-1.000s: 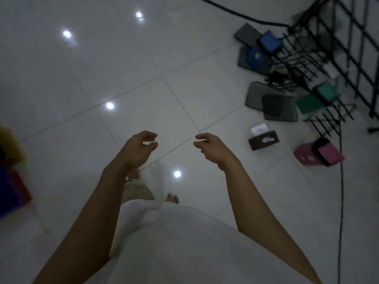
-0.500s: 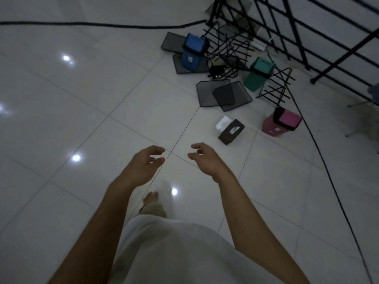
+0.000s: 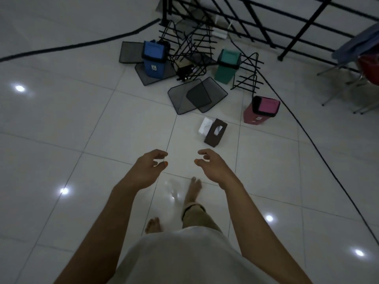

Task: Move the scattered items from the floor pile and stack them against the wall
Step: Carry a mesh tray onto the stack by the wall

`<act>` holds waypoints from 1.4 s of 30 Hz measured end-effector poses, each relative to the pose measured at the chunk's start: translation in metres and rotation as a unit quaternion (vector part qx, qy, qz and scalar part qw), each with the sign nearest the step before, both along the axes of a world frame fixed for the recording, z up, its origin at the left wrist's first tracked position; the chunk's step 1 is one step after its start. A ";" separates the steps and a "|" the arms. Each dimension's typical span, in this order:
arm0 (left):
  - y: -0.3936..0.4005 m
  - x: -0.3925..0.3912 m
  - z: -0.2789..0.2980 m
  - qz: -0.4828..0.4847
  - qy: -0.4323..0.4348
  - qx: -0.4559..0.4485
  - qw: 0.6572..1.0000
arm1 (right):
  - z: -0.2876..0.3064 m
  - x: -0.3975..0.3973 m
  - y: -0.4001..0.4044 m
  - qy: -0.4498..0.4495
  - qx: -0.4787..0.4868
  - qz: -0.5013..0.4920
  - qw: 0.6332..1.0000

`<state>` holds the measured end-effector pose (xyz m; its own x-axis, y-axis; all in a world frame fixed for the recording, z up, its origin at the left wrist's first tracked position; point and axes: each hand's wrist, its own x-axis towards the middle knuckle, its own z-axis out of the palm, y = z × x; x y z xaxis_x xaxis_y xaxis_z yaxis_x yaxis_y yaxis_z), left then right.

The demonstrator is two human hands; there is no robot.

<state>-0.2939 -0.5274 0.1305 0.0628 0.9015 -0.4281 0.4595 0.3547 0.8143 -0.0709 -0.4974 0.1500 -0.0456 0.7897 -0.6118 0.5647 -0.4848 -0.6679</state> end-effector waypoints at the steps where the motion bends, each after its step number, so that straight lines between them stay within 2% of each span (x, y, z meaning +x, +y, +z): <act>1: 0.014 0.004 -0.003 -0.006 0.002 -0.004 1.000 | -0.003 0.005 0.014 -0.001 -0.002 -0.004 1.000; 8: 0.129 0.036 -0.006 -0.027 0.021 0.004 0.999 | -0.009 0.041 0.130 0.012 0.001 -0.009 1.000; 13: 0.194 0.061 -0.004 0.001 0.016 0.029 0.999 | -0.011 0.065 0.202 -0.017 0.002 0.018 1.000; 17: 0.222 0.071 -0.012 -0.016 0.013 -0.008 1.000 | -0.019 0.066 0.247 -0.024 0.002 0.013 1.000; 22: 0.274 0.048 -0.032 -0.026 0.004 -0.051 0.998 | -0.037 0.046 0.302 -0.020 -0.035 0.016 0.999; 26: 0.345 0.021 -0.044 -0.074 0.030 -0.060 0.995 | -0.046 0.023 0.348 -0.020 -0.036 -0.024 0.999; 30: 0.418 0.001 -0.054 -0.106 0.049 -0.050 0.992 | -0.062 0.003 0.395 -0.031 -0.035 -0.018 0.999; 36: 0.501 -0.011 -0.103 -0.209 0.084 -0.055 0.973 | -0.108 -0.009 0.445 -0.044 -0.025 -0.007 0.999; 42: 0.548 0.002 -0.189 -0.236 0.088 -0.054 0.966 | -0.190 0.009 0.481 -0.077 -0.022 0.041 0.996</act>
<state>-0.2915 0.0209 -0.0583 0.3735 0.7397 -0.5598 0.7193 0.1501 0.6782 -0.0615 -0.0169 -0.0397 -0.0107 0.7591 -0.6509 0.6979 -0.4605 -0.5485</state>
